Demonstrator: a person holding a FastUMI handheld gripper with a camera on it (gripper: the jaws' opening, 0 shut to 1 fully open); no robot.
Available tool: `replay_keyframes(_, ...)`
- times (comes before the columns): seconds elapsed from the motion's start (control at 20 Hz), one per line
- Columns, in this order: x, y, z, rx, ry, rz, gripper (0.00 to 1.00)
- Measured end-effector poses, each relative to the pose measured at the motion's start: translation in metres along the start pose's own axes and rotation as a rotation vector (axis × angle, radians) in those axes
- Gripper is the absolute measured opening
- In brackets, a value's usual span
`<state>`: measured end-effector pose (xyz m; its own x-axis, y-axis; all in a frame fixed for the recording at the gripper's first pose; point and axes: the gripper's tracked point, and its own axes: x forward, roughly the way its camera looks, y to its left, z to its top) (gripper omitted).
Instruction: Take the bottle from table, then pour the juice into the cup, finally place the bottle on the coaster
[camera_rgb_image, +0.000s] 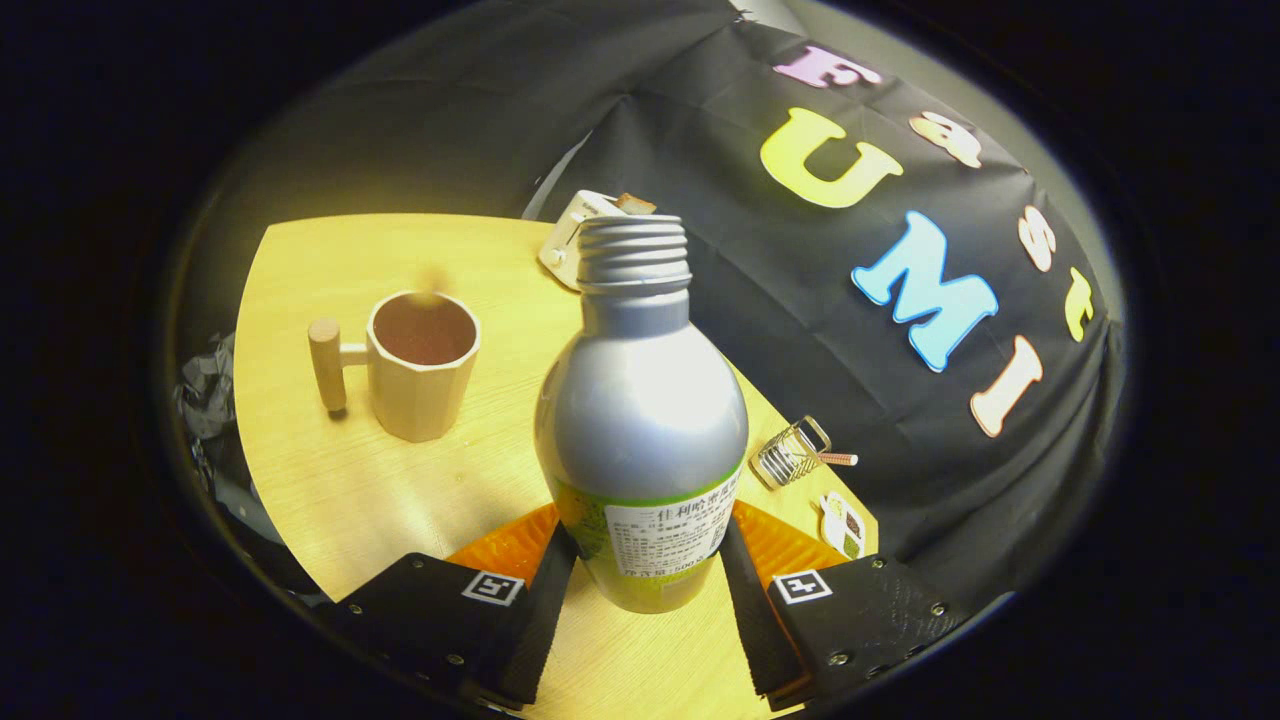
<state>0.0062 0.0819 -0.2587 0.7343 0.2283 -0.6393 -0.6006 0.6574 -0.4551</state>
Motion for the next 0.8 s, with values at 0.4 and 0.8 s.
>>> replay_keyframes(0.4, 0.004, 0.017, 0.016, -0.23, 0.059, 0.016, 0.76)
replay_keyframes(0.8, 0.017, 0.033, 0.016, -0.398, 0.147, 0.053, 0.76)
